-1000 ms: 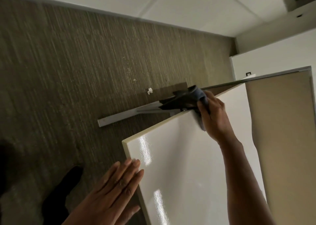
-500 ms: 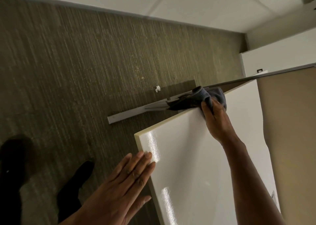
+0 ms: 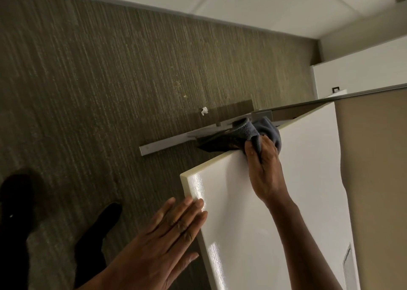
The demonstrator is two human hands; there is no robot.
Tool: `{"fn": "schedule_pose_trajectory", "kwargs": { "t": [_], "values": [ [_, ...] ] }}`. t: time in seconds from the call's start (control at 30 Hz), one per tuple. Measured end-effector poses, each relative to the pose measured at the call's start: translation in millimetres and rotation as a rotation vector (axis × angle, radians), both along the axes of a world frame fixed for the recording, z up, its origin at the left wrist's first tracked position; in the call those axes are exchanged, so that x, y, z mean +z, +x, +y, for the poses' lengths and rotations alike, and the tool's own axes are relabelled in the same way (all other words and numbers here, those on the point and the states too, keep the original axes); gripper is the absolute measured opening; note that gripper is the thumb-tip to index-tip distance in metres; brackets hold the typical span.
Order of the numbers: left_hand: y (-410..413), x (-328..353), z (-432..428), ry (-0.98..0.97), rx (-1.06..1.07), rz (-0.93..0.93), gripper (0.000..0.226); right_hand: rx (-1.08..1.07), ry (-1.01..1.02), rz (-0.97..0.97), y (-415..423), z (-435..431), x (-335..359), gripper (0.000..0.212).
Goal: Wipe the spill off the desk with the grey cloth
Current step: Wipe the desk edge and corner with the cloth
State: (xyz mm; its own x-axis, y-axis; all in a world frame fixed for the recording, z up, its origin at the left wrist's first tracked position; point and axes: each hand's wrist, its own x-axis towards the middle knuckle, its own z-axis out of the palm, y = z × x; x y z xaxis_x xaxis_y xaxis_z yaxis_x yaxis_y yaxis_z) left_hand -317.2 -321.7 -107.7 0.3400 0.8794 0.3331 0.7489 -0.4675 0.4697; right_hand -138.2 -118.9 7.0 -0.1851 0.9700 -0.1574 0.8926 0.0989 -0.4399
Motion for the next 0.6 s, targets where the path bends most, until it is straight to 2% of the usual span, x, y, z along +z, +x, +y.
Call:
{"fn": "schedule_pose_trajectory", "kwargs": {
  "t": [0.27, 0.6],
  "values": [
    [-1, -8, 2, 0.058, -0.01, 0.029, 0.074, -0.006, 0.006, 0.047, -27, -24, -3, 0.022],
    [-8, -9, 3, 0.068, -0.043, 0.019, 0.074, 0.05, -0.065, 0.128, -61, -58, -2, 0.024]
  ]
}}
